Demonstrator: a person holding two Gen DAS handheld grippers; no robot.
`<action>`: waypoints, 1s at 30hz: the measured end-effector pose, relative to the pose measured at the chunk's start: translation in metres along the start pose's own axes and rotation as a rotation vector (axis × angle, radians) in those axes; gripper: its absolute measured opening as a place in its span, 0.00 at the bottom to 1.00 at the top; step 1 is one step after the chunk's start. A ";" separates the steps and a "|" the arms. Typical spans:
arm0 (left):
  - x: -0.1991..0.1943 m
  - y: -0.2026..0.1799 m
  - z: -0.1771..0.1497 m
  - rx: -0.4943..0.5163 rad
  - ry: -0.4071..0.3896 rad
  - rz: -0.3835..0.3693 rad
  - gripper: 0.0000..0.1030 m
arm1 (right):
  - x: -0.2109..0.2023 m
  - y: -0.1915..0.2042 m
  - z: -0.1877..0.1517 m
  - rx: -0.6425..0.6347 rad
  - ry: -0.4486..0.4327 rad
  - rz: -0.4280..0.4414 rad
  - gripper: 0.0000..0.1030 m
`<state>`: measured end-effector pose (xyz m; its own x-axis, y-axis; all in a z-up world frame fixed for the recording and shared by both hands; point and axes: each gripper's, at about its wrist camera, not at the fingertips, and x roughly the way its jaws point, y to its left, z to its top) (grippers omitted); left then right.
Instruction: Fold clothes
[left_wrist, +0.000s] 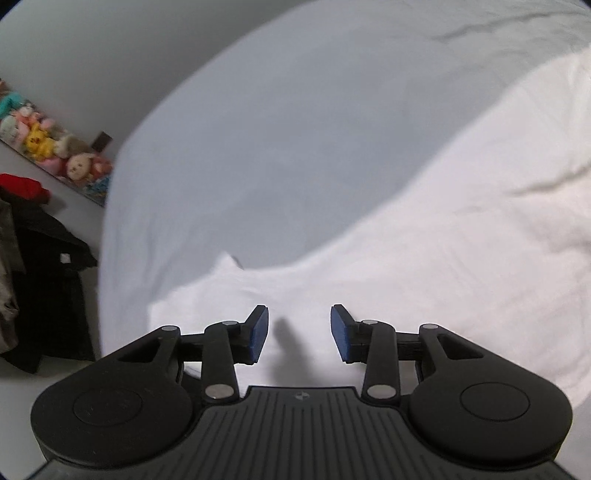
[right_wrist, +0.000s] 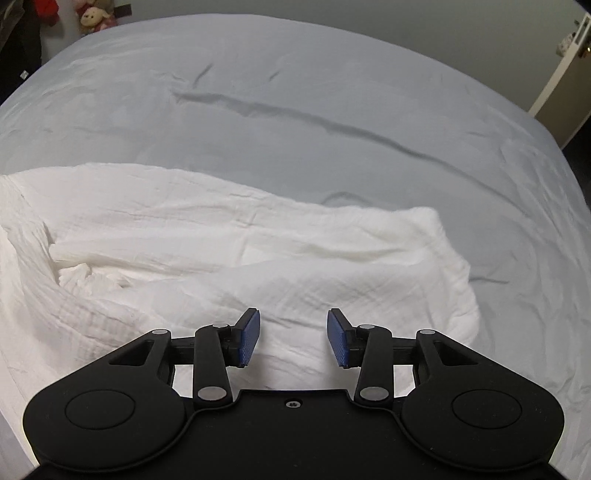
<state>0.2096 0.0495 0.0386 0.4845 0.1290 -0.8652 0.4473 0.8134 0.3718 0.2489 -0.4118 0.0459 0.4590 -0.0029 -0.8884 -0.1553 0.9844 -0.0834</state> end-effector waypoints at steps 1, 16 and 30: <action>0.003 -0.004 -0.005 0.002 0.004 -0.016 0.34 | 0.002 0.001 -0.002 0.011 -0.002 0.013 0.38; 0.025 -0.018 -0.063 0.085 0.169 -0.175 0.15 | 0.024 0.040 0.005 -0.003 0.033 0.051 0.39; -0.017 -0.005 -0.077 0.079 0.022 -0.308 0.15 | 0.046 0.054 -0.024 -0.033 0.230 0.063 0.40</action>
<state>0.1410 0.0870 0.0251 0.3011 -0.1031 -0.9480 0.6280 0.7696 0.1158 0.2404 -0.3626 -0.0104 0.2369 0.0148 -0.9714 -0.2077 0.9775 -0.0357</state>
